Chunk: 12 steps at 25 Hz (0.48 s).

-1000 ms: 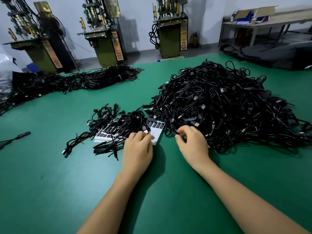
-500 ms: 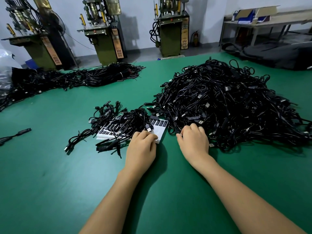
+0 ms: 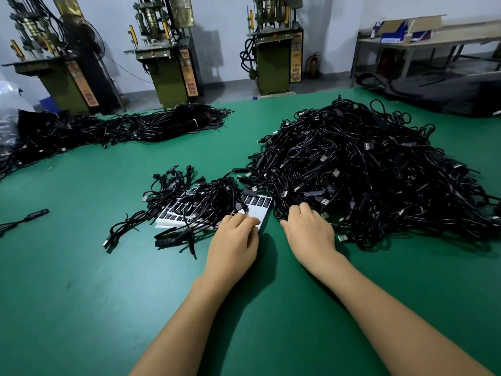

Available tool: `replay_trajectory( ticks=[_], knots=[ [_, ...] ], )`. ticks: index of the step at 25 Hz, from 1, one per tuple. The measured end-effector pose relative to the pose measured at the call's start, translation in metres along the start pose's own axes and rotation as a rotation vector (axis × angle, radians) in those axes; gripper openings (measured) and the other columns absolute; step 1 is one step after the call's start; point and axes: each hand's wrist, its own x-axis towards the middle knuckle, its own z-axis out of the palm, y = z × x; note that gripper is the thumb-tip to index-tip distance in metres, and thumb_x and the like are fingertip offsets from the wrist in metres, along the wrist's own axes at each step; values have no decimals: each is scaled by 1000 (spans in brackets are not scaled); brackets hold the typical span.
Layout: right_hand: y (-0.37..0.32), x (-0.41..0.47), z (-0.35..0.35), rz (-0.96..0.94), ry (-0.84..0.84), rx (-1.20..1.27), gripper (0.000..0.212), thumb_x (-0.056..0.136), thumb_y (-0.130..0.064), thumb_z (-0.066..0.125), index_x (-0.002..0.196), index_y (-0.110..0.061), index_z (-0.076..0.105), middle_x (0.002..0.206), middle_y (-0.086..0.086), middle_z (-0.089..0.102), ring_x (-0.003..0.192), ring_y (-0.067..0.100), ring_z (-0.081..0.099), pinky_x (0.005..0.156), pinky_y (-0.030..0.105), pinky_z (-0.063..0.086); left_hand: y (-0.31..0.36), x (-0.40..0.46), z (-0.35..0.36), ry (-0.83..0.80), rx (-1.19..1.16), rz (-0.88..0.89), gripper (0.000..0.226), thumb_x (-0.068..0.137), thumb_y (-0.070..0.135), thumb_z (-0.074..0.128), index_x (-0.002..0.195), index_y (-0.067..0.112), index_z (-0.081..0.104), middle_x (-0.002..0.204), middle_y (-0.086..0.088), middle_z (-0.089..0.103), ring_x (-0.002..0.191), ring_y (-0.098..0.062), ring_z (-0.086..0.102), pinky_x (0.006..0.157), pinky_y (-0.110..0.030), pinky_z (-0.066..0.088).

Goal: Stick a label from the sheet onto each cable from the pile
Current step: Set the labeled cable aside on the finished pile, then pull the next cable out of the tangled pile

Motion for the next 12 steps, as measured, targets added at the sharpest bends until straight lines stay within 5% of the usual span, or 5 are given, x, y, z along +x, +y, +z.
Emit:
replay_trajectory(
  ticks=[4, 7, 12],
  knots=[
    [9, 8, -10, -6, -100, 173, 28, 96, -33, 43, 91, -7, 52, 95, 9, 59, 82, 28, 57, 65, 35, 40, -1, 0, 0, -7, -12, -1, 11, 85, -1, 64, 95, 0, 70, 90, -11, 67, 82, -35, 56, 74, -40, 48],
    [21, 15, -28, 72, -285, 635, 26, 90, -33, 55, 74, -11, 54, 66, 3, 56, 60, 19, 49, 56, 30, 38, 0, 1, -1, 21, -50, 2, 13, 87, 0, 63, 99, -1, 69, 90, -12, 67, 82, -34, 57, 74, -40, 47],
    [34, 19, -59, 248, -509, 1443, 22, 92, -23, 53, 73, -13, 52, 61, -2, 49, 45, 7, 39, 37, 17, 26, 4, 6, -1, 41, -225, -105, 14, 92, 2, 58, 102, -1, 67, 92, -9, 66, 80, -23, 59, 68, -22, 44]
  ],
)
